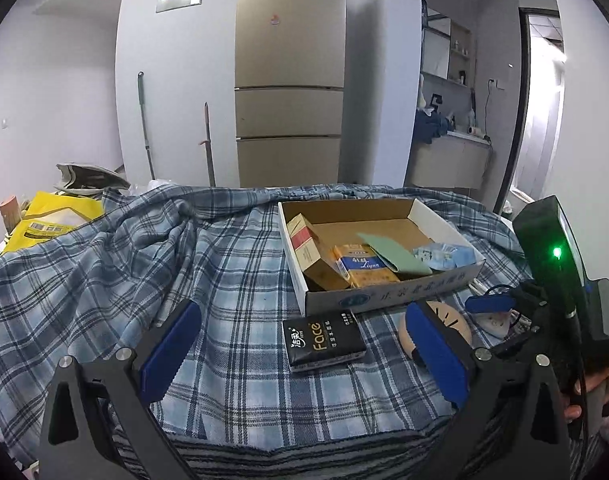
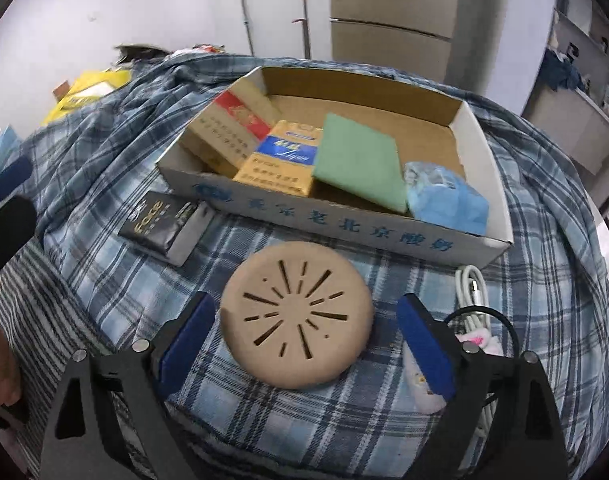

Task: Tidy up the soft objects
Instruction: 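Grasp the beige disc with the right gripper while the left gripper grasps the black Face pack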

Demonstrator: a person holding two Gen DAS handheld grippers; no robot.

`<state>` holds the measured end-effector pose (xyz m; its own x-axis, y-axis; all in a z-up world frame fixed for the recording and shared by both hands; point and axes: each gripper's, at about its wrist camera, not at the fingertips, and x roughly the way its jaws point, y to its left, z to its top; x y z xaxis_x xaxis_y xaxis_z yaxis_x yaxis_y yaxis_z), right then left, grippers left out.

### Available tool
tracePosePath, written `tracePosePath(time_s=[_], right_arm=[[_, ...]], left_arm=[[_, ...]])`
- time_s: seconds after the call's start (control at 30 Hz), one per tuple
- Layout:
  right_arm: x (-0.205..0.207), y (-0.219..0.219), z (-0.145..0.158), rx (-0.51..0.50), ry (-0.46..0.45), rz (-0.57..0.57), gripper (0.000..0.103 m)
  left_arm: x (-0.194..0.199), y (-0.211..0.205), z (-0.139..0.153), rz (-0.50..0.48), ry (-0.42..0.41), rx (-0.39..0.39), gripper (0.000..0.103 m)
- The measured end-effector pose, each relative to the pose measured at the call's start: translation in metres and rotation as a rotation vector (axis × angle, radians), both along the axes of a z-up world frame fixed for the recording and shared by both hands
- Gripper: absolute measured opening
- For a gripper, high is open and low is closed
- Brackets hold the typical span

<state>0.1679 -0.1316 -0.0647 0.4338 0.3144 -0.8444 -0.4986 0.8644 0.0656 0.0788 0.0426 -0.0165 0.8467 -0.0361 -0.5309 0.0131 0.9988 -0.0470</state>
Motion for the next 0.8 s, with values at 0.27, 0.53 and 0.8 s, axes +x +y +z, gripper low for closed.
tracePosePath(time_s=[0.27, 0.53, 0.8], right_arm=[[0.001, 0.007, -0.008, -0.04, 0.002, 0.019, 0.079], [-0.008, -0.016, 0.016, 0.07, -0.111, -0.049, 0.074], [-0.013, -0.039, 0.042, 0.186, -0.262, -0.166, 0.074]], left_arm=[[0.004, 0.001, -0.006, 0.001, 0.024, -0.01, 0.103], [0.005, 0.006, 0.004, 0.01, 0.05, -0.008, 0.103], [0.055, -0.003, -0.013, -0.028, 0.211, -0.015, 0.103]])
